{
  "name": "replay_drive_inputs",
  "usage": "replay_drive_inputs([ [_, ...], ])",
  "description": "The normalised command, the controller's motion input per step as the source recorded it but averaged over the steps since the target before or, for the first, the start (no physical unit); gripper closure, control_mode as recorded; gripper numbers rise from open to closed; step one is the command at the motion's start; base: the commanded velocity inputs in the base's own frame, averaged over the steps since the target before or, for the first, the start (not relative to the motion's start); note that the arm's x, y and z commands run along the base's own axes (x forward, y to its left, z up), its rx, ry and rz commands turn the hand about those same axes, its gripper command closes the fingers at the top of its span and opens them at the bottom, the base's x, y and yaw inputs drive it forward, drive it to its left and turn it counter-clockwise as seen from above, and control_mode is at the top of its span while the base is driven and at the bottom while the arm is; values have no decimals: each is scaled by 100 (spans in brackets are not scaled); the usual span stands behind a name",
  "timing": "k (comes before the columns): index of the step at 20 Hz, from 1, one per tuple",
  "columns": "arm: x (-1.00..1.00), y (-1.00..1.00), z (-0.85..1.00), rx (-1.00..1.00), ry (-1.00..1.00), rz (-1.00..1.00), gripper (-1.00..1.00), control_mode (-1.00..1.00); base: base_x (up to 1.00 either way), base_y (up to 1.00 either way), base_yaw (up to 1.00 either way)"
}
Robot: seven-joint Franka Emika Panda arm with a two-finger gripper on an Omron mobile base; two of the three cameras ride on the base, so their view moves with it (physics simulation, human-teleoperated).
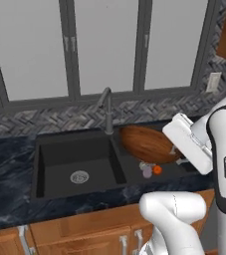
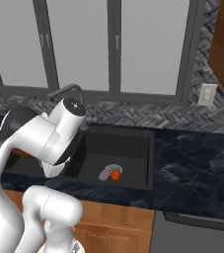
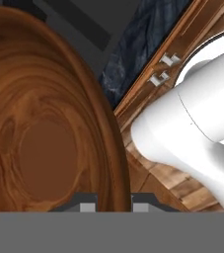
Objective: Dump the apple and eggplant from the bowl so the bowl can be washed. Place the bowl in the sink after clearing the leftovers.
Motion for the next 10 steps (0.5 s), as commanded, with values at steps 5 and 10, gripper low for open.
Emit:
replay_drive_inputs([
  [5,0,0,0,0,0,0,100,100,10,100,11],
  [10,0,0,0,0,0,0,100,100,21,100,9],
])
